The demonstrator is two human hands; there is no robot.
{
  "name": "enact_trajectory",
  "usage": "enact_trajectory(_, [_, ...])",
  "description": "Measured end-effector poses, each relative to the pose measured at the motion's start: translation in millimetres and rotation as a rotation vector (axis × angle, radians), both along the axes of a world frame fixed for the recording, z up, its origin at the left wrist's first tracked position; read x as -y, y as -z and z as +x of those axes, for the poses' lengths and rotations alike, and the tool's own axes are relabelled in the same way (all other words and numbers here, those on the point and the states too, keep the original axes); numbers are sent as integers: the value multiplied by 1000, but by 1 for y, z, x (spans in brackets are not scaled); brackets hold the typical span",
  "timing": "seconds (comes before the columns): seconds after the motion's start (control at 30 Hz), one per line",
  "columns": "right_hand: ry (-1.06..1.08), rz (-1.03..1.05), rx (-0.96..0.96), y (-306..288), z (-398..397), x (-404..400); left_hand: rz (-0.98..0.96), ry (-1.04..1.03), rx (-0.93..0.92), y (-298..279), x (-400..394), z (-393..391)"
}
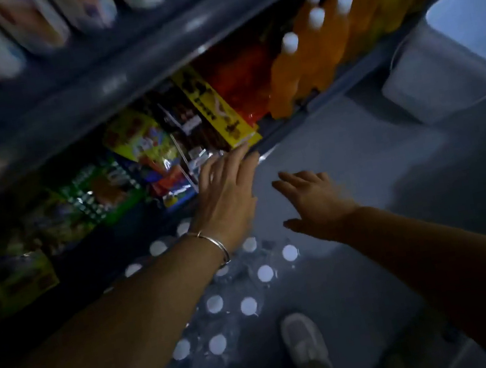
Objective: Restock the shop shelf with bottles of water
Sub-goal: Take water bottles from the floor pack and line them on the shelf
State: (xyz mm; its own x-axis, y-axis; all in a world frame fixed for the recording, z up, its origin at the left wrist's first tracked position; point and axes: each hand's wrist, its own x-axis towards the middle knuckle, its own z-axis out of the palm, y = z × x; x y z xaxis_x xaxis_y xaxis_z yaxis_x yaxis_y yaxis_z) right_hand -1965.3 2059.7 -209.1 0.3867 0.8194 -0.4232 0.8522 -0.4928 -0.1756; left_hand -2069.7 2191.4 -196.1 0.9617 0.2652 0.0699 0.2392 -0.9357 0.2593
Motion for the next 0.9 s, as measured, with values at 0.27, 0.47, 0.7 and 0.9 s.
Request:
enact_trajectory(0.27, [-127, -318, -270, 136, -25, 27, -83, 34, -94, 118, 16, -14])
enact_trajectory(0.47, [-83, -185, -218, 159, -28, 19, -111, 44, -104, 138, 20, -23])
enact_trajectory(0.7, [-50, -240, -192, 96, -19, 7, -133, 87, -186, 91, 11, -24])
enact_trajectory(0.9, [-85, -194, -223, -44, -6, -12, -181, 118, -307, -20, -4, -8])
